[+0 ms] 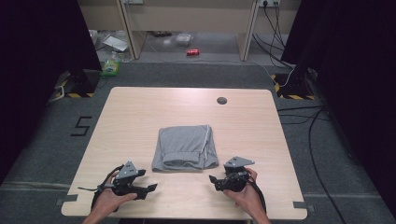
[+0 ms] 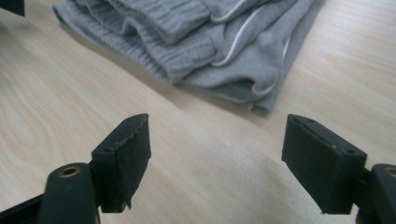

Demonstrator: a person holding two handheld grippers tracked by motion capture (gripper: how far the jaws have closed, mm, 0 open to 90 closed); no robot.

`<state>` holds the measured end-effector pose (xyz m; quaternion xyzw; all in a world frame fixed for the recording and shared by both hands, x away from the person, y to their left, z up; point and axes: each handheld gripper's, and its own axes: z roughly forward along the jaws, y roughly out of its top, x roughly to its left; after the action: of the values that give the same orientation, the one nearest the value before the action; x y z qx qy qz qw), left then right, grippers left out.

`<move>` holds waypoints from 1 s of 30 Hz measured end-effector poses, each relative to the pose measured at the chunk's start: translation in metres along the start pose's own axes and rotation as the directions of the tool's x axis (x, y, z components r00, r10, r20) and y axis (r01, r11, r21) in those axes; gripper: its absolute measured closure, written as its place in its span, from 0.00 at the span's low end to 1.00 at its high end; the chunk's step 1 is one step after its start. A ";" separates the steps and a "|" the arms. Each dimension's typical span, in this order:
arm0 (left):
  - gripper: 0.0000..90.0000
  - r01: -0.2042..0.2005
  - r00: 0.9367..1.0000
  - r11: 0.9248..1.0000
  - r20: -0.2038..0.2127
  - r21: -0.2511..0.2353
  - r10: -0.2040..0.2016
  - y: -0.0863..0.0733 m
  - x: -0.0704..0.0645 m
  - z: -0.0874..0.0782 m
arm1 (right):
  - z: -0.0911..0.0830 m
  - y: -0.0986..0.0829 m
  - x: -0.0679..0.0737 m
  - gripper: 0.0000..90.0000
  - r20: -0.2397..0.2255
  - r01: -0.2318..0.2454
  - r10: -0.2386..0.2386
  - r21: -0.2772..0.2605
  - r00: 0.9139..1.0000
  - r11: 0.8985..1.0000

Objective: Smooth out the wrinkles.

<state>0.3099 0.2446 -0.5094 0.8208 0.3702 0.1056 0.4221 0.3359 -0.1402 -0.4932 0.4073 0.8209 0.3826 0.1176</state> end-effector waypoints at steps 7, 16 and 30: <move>0.24 -0.011 1.000 0.999 -0.015 0.035 0.011 -0.014 -0.003 0.000 | -0.003 -0.014 0.005 0.21 0.028 0.032 -0.033 0.050 0.999 0.998; 0.22 -0.079 0.993 0.996 -0.081 0.036 0.082 -0.019 -0.010 0.001 | 0.003 -0.021 0.013 0.18 0.049 0.083 -0.088 0.104 0.995 0.991; 0.20 -0.080 0.994 0.996 -0.077 0.037 0.083 -0.019 -0.009 0.001 | 0.004 -0.022 0.012 0.16 0.056 0.106 -0.112 0.107 0.992 0.989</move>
<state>0.2944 0.2447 -0.5232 0.8374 0.3546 0.1487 0.3884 0.3174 -0.1370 -0.5103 0.3790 0.8567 0.3195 0.1426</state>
